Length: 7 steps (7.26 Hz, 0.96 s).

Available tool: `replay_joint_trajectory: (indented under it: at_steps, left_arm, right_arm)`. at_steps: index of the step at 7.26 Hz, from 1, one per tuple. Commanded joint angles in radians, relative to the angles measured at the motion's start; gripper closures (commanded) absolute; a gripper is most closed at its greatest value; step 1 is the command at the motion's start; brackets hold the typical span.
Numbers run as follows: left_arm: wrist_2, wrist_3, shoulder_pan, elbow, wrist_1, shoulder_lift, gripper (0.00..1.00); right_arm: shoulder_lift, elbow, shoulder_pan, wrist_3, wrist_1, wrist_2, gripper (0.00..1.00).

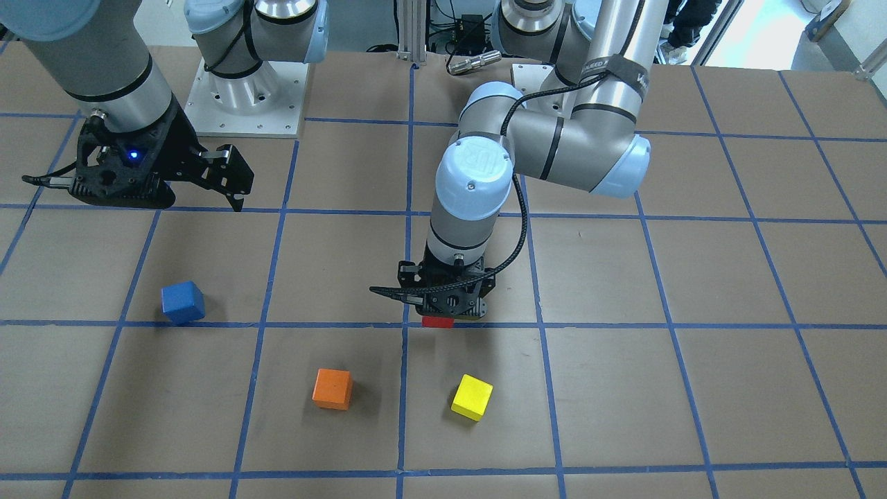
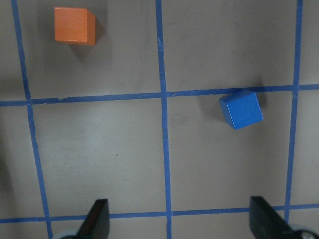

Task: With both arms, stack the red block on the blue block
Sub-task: 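Carry the red cube with the left gripper toward the table center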

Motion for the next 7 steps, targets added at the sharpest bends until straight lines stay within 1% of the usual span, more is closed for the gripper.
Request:
replay_joint_trajectory:
  at_steps: [1, 2, 3, 4, 5, 6, 7]
  left_arm:
    - [-0.002, -0.042, -0.027, 0.021, 0.093, -0.073, 1.0]
    - [0.004, -0.035, -0.042, 0.039, 0.096, -0.09, 0.57]
    - [0.008, -0.032, -0.053, 0.035, 0.096, -0.103, 0.07]
    - [0.007, -0.024, -0.054, 0.032, 0.096, -0.103, 0.0]
    - [0.011, -0.009, -0.054, 0.033, 0.092, -0.087, 0.0]
    - [0.01, 0.042, -0.041, 0.049, 0.057, -0.048, 0.0]
    - [0.011, 0.129, 0.02, 0.061, -0.047, 0.003, 0.0]
  right_arm:
    - [0.0, 0.0, 0.0, 0.0, 0.001, 0.0, 0.0]
    - [0.0, 0.0, 0.0, 0.0, 0.001, 0.0, 0.0]
    - [0.0, 0.0, 0.0, 0.0, 0.001, 0.0, 0.0]
    - [0.0, 0.0, 0.0, 0.0, 0.001, 0.0, 0.0]
    - [0.0, 0.0, 0.0, 0.0, 0.001, -0.002, 0.0]
    - [0.0, 0.0, 0.0, 0.0, 0.002, 0.0, 0.0]
    - [0.0, 0.0, 0.0, 0.0, 0.002, -0.002, 0.0]
